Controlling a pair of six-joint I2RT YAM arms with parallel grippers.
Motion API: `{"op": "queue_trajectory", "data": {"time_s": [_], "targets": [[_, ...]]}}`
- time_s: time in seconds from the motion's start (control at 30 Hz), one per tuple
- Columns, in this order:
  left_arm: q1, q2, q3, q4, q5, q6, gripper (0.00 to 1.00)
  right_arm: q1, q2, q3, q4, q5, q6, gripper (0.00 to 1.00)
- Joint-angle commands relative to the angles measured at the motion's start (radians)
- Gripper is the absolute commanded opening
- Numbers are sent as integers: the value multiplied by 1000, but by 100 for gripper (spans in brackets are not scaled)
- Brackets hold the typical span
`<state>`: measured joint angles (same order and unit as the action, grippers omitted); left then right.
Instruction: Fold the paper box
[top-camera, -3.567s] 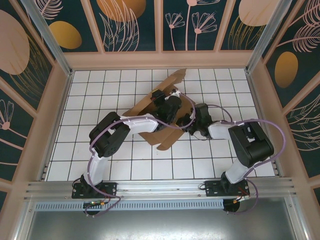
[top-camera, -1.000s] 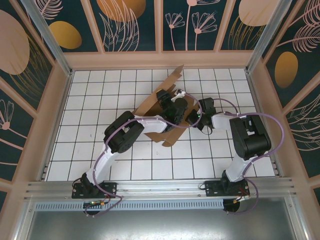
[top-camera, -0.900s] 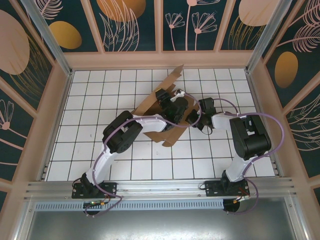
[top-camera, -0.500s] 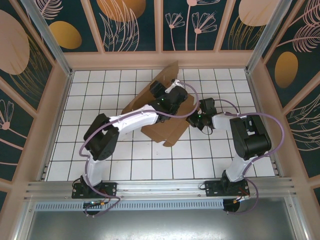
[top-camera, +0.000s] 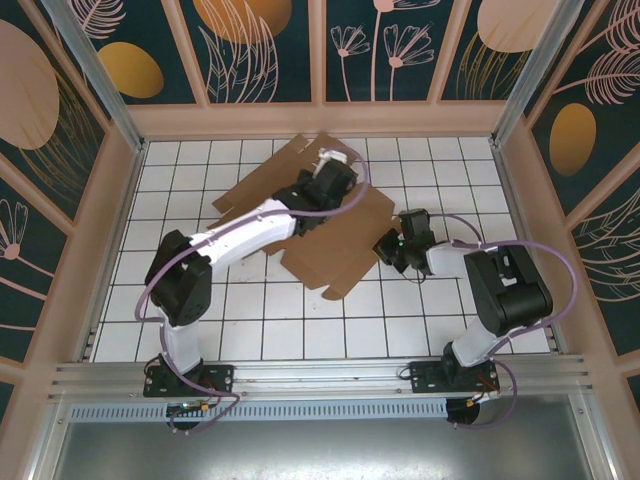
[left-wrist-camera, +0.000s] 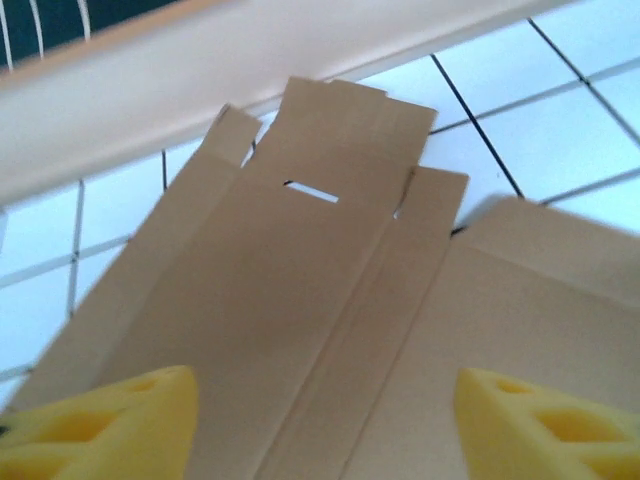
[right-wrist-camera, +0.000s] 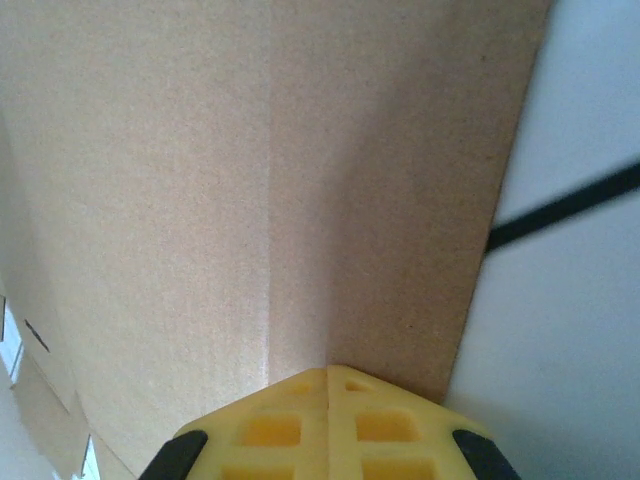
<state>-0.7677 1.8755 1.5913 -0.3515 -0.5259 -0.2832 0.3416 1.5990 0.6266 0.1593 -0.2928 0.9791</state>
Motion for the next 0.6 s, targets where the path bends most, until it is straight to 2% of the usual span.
{"op": "queue_trajectory", "data": {"time_s": [0.0,0.07,0.17,0.27,0.33,0.43,0.53,0.57], "targets": [[144,-112,4,-33,233,-285,76,23,-84,-13,-97,125,17,0],[241,-128,-22,-17,378,-398,81,32,-130,16,-144,156,-27,2],[408,-113,-70,14,571,-589,83,57,-161,103,-235,211,-149,9],[523,-40,-38,8,660,-659,87,86,-124,206,-318,242,-336,17],[553,43,70,-51,663,-587,87,116,-76,273,-366,257,-492,29],[554,194,294,-147,615,-317,88,159,0,360,-421,264,-630,46],[555,375,525,-281,521,-85,88,190,58,398,-424,237,-698,48],[556,430,585,-315,497,-44,87,198,73,397,-411,227,-711,60]]}}
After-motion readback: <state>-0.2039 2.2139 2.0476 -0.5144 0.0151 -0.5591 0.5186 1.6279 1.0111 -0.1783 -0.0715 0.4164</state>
